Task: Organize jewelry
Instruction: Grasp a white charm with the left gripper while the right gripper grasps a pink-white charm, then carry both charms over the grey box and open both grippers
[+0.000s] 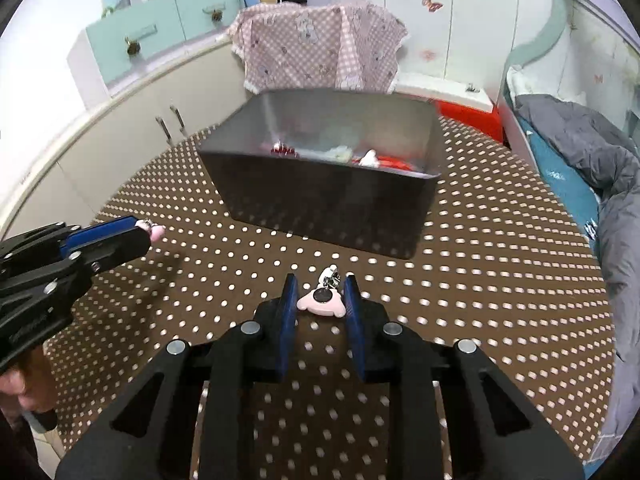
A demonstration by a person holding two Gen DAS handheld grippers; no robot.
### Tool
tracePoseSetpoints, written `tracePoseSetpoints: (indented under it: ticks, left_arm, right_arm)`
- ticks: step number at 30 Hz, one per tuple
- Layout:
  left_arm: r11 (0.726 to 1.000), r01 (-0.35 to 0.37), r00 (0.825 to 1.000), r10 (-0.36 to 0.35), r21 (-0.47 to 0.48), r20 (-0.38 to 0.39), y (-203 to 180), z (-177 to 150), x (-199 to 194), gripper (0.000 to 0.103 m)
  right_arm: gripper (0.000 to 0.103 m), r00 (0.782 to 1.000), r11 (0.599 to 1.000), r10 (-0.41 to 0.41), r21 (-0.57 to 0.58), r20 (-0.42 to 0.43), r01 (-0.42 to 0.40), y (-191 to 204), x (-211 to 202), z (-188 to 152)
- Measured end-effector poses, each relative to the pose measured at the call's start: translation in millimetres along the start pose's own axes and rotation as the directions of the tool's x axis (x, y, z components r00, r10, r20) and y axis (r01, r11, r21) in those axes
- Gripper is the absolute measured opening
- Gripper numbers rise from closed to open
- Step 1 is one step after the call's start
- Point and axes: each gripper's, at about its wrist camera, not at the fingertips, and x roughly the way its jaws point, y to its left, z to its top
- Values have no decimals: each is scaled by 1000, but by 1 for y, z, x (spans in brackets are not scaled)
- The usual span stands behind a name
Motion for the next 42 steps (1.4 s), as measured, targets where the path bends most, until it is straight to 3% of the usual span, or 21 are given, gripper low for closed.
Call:
tracePoseSetpoints:
  ticks: [9,14,22,25,30,40,41,42]
  left_arm:
    - [1000,-9,994,7,20,110,-11,22,-40,16]
    - [997,-37,982,25,63,185,-14,48,-63,16]
    - [992,-47,955,10,121,296,-31,98,-91,16]
    - [993,-28,954,-9,118,299,-35,113,-87,16]
    - [994,49,969,-70,95,237,-35,134,-57,16]
    - [995,91,986,-96,41,135,-32,146,-9,16]
    - [995,95,987,-99,39,124,-31,146,-5,17]
    - [995,95,988,-99,39,116,-30,146,-2,17]
  right_arm:
    - [21,988,999,32,12,151,-34,-13,-74,26]
    - [21,964,999,35,-19,264,-31,-13,-120,58]
    - [21,930,998,54,-53,365,-37,-11,-146,100]
    - [22,931,997,63,-57,360,-46,-15,-140,112]
    - [22,943,996,94,-33,319,-88,-22,-117,125]
    - [22,969,988,132,50,209,-146,-38,-63,138]
    - [24,970,984,141,78,199,-159,-42,-59,137]
    - [39,973,984,127,96,194,-147,-45,-56,137]
